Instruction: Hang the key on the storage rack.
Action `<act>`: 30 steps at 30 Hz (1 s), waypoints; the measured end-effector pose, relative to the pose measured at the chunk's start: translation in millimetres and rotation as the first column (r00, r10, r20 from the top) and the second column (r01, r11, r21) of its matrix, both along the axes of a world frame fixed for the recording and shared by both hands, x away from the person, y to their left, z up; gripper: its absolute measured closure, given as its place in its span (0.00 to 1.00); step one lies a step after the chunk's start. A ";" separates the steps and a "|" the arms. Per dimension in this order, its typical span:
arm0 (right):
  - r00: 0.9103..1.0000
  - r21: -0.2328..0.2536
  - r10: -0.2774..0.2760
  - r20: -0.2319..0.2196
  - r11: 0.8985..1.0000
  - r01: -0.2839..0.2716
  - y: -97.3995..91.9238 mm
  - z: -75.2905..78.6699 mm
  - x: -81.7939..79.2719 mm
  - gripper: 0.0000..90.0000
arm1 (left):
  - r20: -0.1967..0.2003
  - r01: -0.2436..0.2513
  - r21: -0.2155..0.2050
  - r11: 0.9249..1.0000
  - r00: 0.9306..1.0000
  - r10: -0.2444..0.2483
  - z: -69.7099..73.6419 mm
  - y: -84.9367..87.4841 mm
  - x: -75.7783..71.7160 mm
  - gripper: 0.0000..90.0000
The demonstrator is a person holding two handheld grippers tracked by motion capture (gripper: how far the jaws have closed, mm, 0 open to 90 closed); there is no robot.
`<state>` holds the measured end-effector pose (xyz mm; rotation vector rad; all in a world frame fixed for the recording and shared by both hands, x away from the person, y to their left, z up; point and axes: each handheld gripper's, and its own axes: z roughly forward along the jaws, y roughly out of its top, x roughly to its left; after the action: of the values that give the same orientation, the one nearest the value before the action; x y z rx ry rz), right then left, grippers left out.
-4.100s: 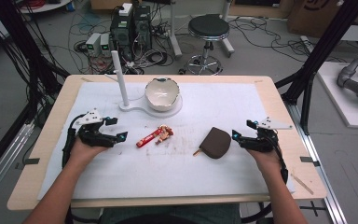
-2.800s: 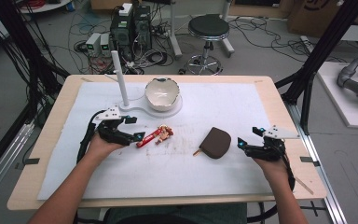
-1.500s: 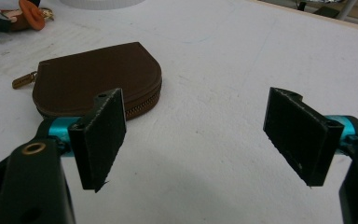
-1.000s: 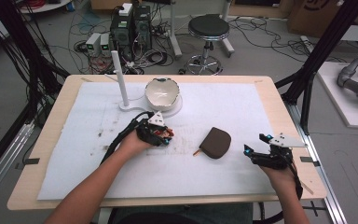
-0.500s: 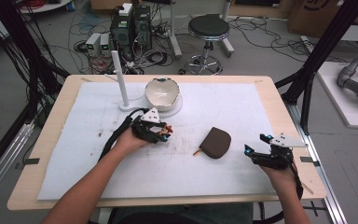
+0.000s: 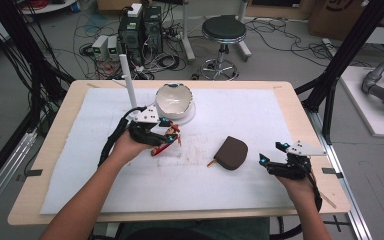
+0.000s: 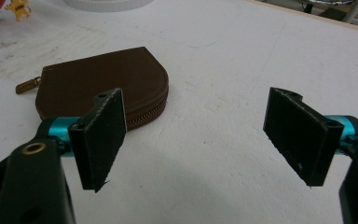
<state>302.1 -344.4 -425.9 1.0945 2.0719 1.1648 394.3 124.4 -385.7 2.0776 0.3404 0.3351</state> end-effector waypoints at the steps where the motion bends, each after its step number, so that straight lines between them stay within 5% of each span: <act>1: 1.000 0.001 0.004 0.000 1.000 -0.004 0.4 0.0 0.6 0.24 | 0.001 0.000 -0.006 1.000 1.000 0.000 2.5 2.2 -1.2 0.53; 9: 1.000 0.009 0.015 -0.001 1.000 -0.015 5.2 0.3 7.8 0.24 | 0.007 -0.018 -0.053 0.998 1.000 0.018 19.4 19.7 -8.2 0.53; 30: 0.999 0.009 0.034 -0.002 0.999 -0.034 13.7 1.1 14.1 0.24 | 0.027 0.014 -0.048 0.999 1.000 -0.012 71.1 46.7 0.8 0.53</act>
<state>316.2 -330.7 -424.8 1.0690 2.0960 1.1915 395.1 171.2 -314.6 2.0256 0.3161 0.3431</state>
